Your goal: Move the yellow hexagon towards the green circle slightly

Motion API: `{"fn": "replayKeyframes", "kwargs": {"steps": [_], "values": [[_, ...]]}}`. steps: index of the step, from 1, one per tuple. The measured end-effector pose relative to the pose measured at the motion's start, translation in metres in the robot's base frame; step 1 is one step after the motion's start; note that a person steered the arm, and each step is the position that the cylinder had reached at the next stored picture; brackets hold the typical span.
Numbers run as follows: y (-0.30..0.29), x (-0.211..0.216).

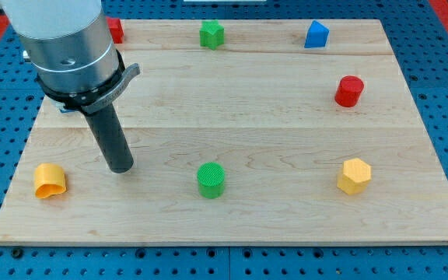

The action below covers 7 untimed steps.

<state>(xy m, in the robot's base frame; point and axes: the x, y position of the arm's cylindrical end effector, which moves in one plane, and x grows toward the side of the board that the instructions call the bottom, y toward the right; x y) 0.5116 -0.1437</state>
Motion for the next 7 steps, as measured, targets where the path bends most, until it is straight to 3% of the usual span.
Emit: {"fn": "replayKeyframes", "kwargs": {"steps": [1,2,3,7], "values": [[0.001,0.0],[0.046,-0.038],[0.047,-0.047],[0.054,-0.05]]}}
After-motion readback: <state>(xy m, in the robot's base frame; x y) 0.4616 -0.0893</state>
